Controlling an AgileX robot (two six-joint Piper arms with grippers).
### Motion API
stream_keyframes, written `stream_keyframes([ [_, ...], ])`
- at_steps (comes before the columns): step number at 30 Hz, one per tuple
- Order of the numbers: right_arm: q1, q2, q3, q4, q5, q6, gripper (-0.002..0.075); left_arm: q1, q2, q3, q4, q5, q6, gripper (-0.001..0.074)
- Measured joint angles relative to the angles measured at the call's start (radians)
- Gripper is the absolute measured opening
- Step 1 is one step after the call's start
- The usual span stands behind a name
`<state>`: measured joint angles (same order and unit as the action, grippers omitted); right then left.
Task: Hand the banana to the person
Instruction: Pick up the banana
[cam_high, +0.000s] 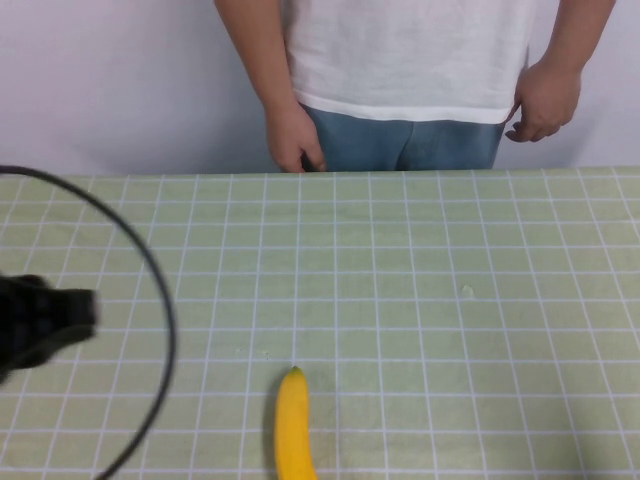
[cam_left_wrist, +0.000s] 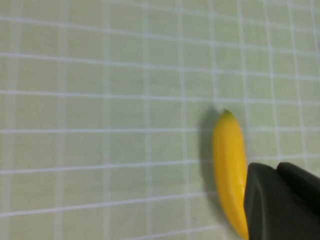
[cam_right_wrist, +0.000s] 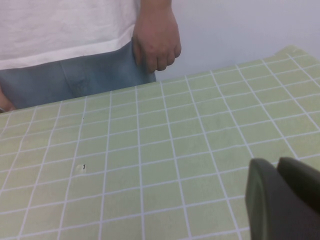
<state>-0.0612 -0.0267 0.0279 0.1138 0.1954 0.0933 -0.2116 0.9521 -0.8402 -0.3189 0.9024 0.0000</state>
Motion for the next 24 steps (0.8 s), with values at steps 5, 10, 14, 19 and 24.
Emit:
stream_keyframes([
  [5,0.000,0.000,0.000,0.000,0.000,0.000,-0.0007,-0.178,0.105,0.001,0.054,-0.067,-0.143,0.0004],
  [10,0.000,0.000,0.000,0.000,0.000,0.000,-0.0007,-0.376,0.213,0.002,0.216,-0.166,-0.422,0.0004],
  [14,0.000,0.000,0.000,0.000,0.000,0.000,-0.0007,-0.462,0.313,0.002,0.258,-0.213,-0.554,0.0011],
  [19,0.000,0.000,0.000,0.000,0.000,0.000,-0.0007,-0.487,0.445,0.002,0.239,-0.242,-0.594,0.0155],
  [24,0.000,0.000,0.000,0.000,0.000,0.000,-0.0007,-0.487,0.532,-0.002,0.189,-0.306,-0.600,0.0504],
])
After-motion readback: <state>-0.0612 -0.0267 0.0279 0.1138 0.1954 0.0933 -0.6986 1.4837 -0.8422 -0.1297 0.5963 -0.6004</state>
